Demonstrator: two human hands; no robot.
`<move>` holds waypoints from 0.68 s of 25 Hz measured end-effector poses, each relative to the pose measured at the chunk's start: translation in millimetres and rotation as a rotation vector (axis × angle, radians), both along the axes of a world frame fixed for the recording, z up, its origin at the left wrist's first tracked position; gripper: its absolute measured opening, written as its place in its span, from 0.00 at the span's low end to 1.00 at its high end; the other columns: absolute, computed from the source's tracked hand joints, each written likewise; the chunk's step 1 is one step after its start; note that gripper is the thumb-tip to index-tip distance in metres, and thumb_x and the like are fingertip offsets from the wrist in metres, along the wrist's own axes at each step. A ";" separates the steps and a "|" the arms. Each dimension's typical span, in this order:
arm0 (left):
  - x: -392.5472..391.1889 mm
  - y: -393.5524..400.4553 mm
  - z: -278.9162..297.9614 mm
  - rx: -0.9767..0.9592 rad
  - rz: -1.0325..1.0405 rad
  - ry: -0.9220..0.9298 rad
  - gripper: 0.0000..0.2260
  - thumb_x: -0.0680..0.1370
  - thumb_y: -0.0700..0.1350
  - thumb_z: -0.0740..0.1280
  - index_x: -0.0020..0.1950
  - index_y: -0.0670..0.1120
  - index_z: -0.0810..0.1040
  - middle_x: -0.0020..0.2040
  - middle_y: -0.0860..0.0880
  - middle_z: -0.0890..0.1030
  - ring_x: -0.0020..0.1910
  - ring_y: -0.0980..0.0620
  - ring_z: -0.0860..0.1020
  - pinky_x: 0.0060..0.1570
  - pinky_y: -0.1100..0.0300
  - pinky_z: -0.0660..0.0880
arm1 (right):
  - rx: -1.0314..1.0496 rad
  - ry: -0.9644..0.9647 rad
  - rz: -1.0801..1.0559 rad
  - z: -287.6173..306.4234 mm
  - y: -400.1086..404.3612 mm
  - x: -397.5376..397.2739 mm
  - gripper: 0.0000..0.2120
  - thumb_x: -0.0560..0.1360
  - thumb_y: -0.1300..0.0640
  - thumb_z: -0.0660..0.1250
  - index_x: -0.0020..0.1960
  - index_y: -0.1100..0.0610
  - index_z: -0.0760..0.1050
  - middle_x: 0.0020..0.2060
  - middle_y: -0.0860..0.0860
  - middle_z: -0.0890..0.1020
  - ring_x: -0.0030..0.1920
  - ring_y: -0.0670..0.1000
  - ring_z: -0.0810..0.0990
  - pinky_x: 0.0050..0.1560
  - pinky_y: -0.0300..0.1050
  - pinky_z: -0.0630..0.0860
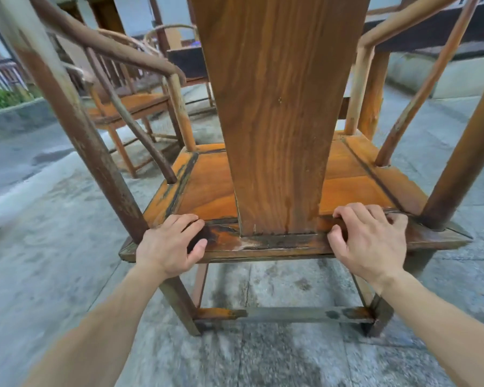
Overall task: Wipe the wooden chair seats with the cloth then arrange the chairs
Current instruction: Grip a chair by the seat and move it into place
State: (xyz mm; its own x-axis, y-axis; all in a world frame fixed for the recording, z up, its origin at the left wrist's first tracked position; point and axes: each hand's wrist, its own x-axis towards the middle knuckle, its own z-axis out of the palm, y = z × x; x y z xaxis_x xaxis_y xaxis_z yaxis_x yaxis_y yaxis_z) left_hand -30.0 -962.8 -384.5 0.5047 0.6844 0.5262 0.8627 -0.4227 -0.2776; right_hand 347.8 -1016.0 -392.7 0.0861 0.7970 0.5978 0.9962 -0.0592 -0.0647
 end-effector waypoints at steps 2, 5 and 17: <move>-6.5 33.1 -0.4 -0.001 -0.048 -0.003 0.23 0.78 0.57 0.56 0.58 0.46 0.83 0.56 0.48 0.84 0.52 0.45 0.83 0.22 0.57 0.75 | -0.014 -0.017 -0.063 -0.3 15.6 -8.0 0.16 0.74 0.45 0.54 0.51 0.49 0.77 0.48 0.47 0.82 0.51 0.54 0.78 0.50 0.52 0.60; -11.1 76.5 -1.4 -0.005 -0.110 -0.020 0.22 0.79 0.58 0.56 0.58 0.46 0.83 0.56 0.48 0.83 0.50 0.45 0.82 0.22 0.56 0.75 | -0.031 -0.035 -0.129 0.6 38.4 -13.7 0.17 0.74 0.46 0.52 0.53 0.49 0.76 0.49 0.46 0.82 0.52 0.54 0.78 0.51 0.52 0.61; 5.6 122.5 -6.5 -0.039 -0.130 -0.088 0.20 0.79 0.58 0.56 0.56 0.47 0.82 0.55 0.51 0.83 0.50 0.48 0.81 0.25 0.58 0.73 | 0.015 -0.007 -0.159 -1.3 80.3 -4.0 0.14 0.71 0.49 0.56 0.51 0.48 0.76 0.48 0.47 0.81 0.51 0.56 0.78 0.52 0.52 0.62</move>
